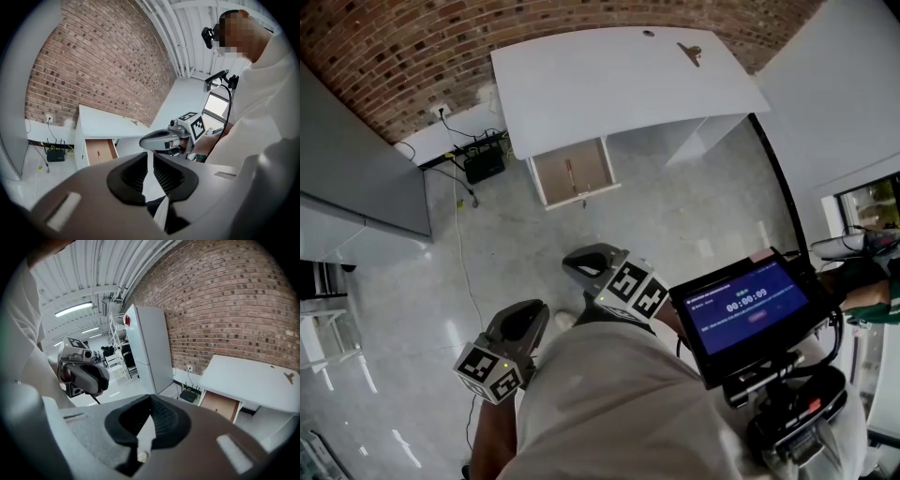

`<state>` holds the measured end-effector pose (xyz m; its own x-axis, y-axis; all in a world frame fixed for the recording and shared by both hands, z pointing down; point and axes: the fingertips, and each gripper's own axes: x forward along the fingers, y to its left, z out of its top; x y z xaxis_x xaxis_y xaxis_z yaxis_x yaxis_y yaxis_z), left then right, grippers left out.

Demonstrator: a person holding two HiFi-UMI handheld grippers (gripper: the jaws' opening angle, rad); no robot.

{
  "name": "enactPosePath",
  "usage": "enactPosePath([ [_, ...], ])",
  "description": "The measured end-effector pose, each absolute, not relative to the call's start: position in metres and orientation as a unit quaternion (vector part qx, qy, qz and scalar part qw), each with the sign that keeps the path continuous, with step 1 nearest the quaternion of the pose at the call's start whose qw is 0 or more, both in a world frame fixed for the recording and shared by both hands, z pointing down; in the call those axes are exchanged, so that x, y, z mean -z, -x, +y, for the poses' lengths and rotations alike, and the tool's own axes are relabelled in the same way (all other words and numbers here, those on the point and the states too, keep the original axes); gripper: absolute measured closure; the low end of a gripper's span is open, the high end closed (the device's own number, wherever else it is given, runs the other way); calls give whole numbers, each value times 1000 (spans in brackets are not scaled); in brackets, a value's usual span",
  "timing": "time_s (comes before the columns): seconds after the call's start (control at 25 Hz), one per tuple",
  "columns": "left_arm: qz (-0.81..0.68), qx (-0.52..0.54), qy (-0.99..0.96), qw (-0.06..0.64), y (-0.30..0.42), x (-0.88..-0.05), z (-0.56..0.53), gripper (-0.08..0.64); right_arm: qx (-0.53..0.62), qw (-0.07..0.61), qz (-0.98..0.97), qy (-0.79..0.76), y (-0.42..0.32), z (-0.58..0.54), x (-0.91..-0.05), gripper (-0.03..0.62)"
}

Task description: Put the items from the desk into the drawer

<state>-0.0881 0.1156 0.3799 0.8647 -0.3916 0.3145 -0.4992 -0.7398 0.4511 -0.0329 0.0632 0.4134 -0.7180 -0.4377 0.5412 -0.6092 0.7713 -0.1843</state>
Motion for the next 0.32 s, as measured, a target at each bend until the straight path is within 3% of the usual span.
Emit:
enactPosePath([
  [0.32, -236, -101, -928, 272, 85, -383, 117, 515, -177, 243, -910, -285, 33, 64, -416, 591],
])
